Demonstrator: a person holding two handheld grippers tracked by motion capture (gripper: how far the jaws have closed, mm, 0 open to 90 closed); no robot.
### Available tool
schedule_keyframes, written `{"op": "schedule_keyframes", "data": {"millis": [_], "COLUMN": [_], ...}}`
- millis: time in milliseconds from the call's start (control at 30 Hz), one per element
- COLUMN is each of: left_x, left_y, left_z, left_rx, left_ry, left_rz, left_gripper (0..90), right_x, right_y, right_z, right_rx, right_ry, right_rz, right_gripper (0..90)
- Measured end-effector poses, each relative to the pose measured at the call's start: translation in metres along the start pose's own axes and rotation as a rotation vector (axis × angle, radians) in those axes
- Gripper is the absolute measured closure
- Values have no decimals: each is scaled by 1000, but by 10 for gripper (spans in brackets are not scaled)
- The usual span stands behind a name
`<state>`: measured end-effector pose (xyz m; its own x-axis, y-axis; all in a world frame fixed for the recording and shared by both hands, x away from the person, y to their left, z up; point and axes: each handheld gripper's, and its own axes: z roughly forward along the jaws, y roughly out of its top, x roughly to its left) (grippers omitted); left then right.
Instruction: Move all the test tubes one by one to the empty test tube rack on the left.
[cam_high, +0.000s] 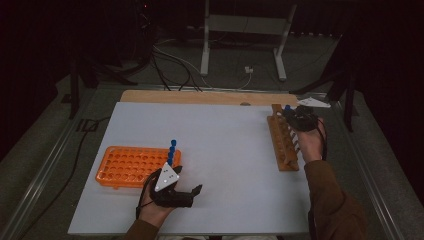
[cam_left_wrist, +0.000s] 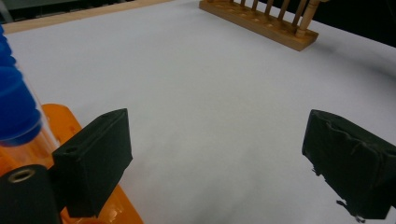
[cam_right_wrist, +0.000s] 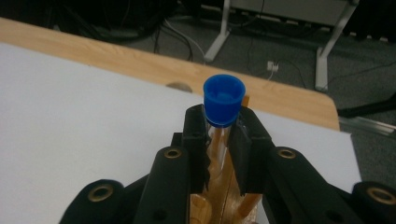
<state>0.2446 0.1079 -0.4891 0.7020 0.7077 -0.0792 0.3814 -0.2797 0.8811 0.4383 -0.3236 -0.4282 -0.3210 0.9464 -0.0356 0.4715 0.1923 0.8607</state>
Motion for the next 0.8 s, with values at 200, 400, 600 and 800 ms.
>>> {"op": "schedule_keyframes", "data": {"millis": [200,400,600,800], "left_x": [-3,-5,-7,-11], "left_y": [0,1,2,5], "left_z": [3,4,7,10], "left_rx": [7,6,7,-1], "left_ry": [-13,-21,-14,1], "left_rz": [0,3,10,10], "left_gripper": [19,7,6,6], "right_x": [1,3,13,28], "right_y": [10,21,23,21], "right_z": [-15,-32,-43,-47], "right_rx": [-51,-95,-108,-105], "right_ry": [-1,5,42,86], "right_rz": [-10,-33,-62,-91], "right_gripper": [775,775,775,775]}}
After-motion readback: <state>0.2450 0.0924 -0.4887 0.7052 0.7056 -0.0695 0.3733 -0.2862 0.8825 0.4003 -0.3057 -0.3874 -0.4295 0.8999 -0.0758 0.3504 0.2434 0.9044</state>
